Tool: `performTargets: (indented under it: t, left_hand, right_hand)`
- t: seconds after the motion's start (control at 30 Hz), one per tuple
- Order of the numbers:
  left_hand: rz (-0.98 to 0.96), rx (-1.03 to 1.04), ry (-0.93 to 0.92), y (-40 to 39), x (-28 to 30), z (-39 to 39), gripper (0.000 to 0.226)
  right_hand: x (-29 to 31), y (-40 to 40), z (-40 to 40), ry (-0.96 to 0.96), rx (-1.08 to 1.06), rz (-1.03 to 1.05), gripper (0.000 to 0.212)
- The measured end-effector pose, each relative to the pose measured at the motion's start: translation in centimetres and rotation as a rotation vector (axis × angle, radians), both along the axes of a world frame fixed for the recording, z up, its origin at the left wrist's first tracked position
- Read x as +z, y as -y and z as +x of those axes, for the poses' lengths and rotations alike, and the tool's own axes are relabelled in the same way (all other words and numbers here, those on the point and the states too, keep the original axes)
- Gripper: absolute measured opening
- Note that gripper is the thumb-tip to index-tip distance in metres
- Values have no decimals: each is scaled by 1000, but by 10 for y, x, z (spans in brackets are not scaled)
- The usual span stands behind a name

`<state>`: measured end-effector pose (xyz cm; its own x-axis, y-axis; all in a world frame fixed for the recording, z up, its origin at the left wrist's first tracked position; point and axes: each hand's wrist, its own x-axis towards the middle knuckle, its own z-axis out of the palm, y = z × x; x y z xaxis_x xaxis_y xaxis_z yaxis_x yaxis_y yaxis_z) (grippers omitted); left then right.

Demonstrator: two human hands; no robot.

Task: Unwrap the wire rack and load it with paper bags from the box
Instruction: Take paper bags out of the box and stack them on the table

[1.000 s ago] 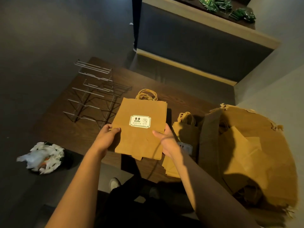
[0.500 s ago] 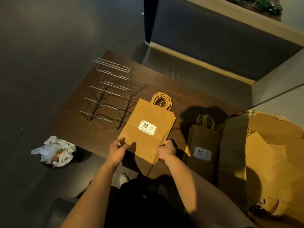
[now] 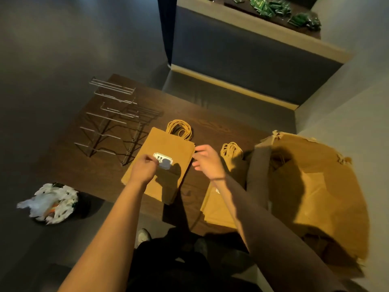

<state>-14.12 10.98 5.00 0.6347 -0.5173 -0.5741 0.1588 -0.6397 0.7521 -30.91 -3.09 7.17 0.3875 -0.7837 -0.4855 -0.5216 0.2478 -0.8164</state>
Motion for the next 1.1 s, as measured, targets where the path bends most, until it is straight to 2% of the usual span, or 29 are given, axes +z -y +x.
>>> performTargets:
  t: [0.1, 0.17, 0.3, 0.37, 0.43, 0.5, 0.57, 0.63, 0.73, 0.8, 0.87, 0.97, 1.03, 1.1]
  left_hand:
    - [-136, -49, -101, 30, 35, -42, 7]
    - [-212, -98, -177, 48, 54, -75, 5]
    - [-322, -143, -298, 73, 84, -135, 11]
    - [-349, -151, -336, 80, 89, -162, 12]
    - [-358, -155, -317, 86, 89, -186, 13]
    - [-346, -164, -263, 91, 87, -209, 14]
    - [-342, -186, -250, 95, 84, -233, 15]
    - [-358, -217, -266, 96, 83, -256, 14]
    - [-420, -279, -361, 96, 81, -280, 12]
    - [-441, -302, -409, 96, 79, -290, 13]
    - [-451, -298, -438, 99, 76, -298, 14]
    - [-484, -278, -498, 103, 76, -301, 18]
    - [-503, -274, -517, 107, 79, -305, 26]
    - [-493, -299, -465, 111, 85, -313, 36]
  right_hand:
    - [63, 19, -43, 157, -35, -94, 15]
    - [87, 38, -84, 193, -96, -179, 15]
    - [93, 67, -175, 118, -326, -274, 12]
    - [72, 76, -220, 17, -451, -186, 11]
    - [35, 83, -262, -170, -450, -44, 12]
    - [-3, 83, -296, -387, -230, 46, 26]
    - [-29, 76, -316, -527, -17, 88, 52]
    - [-44, 59, -319, -545, -2, 128, 69]
    - [-64, 45, -307, -670, -40, 11, 83]
    - [-75, 41, -298, -718, -86, 3, 90]
    - [-80, 43, -296, -678, -165, 25, 90]
    - [-80, 46, -299, -442, -221, 116, 78]
    - [-71, 49, -308, -356, -244, 136, 80]
    - [-52, 52, -321, -122, -289, 130, 65]
